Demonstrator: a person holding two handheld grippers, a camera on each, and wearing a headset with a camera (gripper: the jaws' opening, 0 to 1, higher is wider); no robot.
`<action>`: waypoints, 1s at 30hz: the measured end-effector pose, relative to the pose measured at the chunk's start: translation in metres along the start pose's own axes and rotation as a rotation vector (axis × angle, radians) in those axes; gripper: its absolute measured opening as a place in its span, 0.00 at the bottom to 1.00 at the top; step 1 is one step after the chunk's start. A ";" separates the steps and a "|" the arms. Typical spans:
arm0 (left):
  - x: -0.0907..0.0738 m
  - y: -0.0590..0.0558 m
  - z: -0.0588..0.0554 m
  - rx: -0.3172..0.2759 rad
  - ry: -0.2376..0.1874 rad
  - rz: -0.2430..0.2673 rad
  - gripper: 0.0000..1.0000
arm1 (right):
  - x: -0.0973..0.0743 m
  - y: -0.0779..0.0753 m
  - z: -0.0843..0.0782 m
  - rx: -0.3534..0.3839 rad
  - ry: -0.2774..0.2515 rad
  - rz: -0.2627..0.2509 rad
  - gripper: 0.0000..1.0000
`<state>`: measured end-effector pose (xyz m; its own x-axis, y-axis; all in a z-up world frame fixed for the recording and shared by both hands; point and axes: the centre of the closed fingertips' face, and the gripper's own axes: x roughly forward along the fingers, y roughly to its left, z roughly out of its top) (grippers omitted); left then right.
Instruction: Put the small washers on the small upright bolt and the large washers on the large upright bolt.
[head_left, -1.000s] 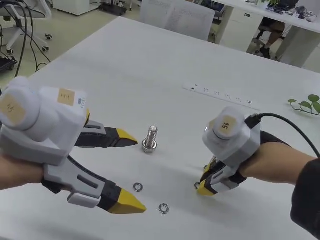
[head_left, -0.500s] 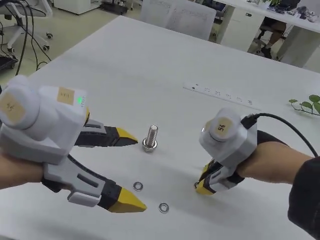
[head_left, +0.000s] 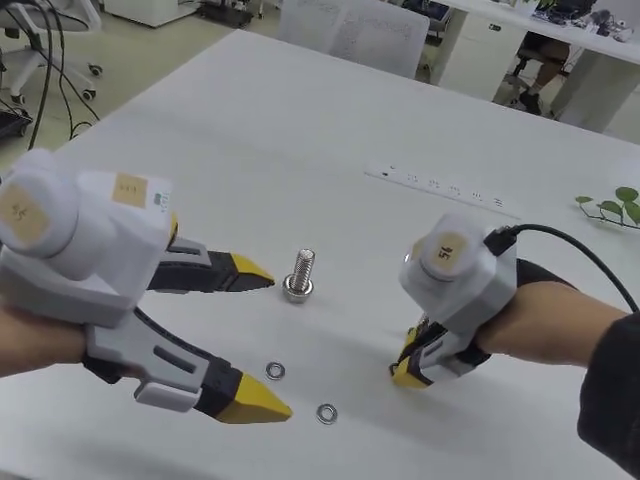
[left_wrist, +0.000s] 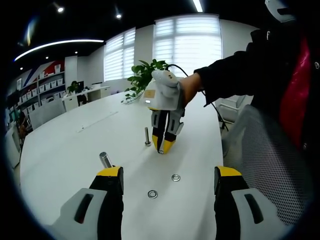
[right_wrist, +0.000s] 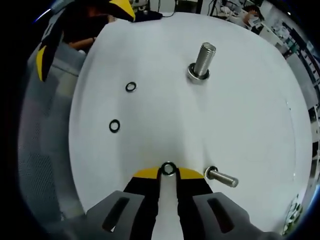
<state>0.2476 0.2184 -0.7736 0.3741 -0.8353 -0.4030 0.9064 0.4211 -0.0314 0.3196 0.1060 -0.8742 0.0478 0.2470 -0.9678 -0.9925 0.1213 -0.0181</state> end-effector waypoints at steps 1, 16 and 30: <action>0.000 0.000 -0.001 0.000 0.001 0.000 0.74 | -0.002 -0.001 0.000 0.002 -0.001 -0.002 0.14; 0.001 0.000 0.000 0.004 -0.003 -0.011 0.73 | -0.045 -0.010 -0.004 0.015 -0.001 -0.031 0.14; 0.000 0.000 0.001 0.004 -0.008 -0.015 0.73 | -0.072 -0.033 0.008 0.009 -0.021 -0.102 0.14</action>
<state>0.2476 0.2178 -0.7731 0.3620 -0.8441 -0.3955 0.9127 0.4072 -0.0337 0.3501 0.0919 -0.8016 0.1514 0.2532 -0.9555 -0.9812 0.1553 -0.1143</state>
